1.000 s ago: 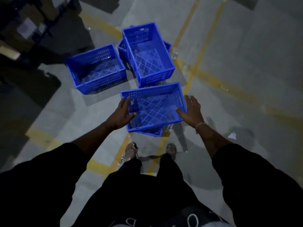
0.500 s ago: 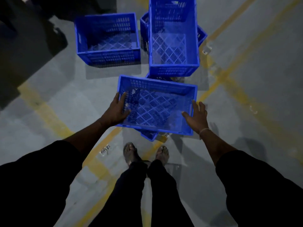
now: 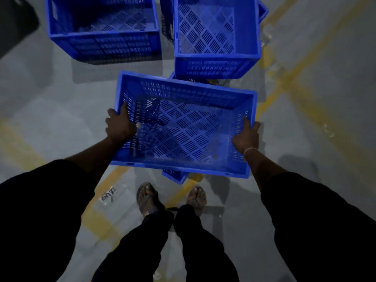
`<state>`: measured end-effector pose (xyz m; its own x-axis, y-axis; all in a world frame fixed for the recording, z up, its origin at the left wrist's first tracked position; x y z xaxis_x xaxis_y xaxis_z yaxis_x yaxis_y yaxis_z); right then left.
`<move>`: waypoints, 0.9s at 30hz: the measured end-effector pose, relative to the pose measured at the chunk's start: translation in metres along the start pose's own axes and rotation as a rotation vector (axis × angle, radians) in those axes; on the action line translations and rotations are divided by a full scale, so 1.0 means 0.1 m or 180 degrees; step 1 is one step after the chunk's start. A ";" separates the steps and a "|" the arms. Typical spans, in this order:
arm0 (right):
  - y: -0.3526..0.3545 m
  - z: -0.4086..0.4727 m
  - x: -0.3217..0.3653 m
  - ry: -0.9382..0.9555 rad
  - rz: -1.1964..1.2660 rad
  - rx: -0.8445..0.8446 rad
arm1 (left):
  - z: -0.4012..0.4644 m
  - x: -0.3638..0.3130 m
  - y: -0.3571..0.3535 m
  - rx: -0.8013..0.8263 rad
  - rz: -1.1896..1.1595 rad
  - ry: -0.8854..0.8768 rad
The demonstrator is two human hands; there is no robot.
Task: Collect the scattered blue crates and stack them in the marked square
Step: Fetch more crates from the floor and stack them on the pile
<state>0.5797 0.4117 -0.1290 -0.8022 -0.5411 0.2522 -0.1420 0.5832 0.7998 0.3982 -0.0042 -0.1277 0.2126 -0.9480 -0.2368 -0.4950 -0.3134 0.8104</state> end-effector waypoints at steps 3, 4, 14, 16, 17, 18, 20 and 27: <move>0.05 -0.02 0.00 0.0135 -0.0098 -0.0188 | -0.05 -0.07 0.07 -0.0087 0.0079 0.0079; 0.09 -0.04 0.00 0.0167 -0.0097 -0.0202 | -0.07 -0.09 0.12 -0.0066 0.0096 0.0001; 0.96 -0.71 0.29 0.0557 -0.0294 -0.0282 | -0.58 0.02 1.01 -0.0013 0.0197 -0.0760; 1.24 -0.98 0.44 0.0689 -0.0315 -0.0289 | -0.81 0.07 1.30 -0.0015 0.0240 -0.0809; 1.37 -1.11 0.51 0.0744 -0.0320 -0.0285 | -0.94 0.10 1.45 -0.0023 0.0266 -0.0841; 1.51 -1.26 0.58 0.0807 -0.0326 -0.0286 | -1.08 0.13 1.61 -0.0037 0.0281 -0.0886; 1.80 -1.58 0.74 0.0958 -0.0341 -0.0285 | -1.41 0.19 1.95 -0.0077 0.0304 -0.0998; 2.67 -2.58 1.25 0.1402 -0.0544 -0.0419 | -2.54 0.57 2.89 -0.0369 0.0292 -0.1114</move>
<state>0.5917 0.3432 0.2566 -0.4482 -0.8439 0.2949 -0.1530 0.3975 0.9048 0.4818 -0.1349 0.2291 -0.1388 -0.9396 -0.3128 -0.3957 -0.2369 0.8873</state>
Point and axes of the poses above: each hand's wrist, its own z-axis towards the middle knuckle, its own y-axis out of the back of the hand, x = y × z, the point moved 7 cm from there along z, towards the middle knuckle, and after that the axes turned 3 degrees about y, right-handed, at the moved point
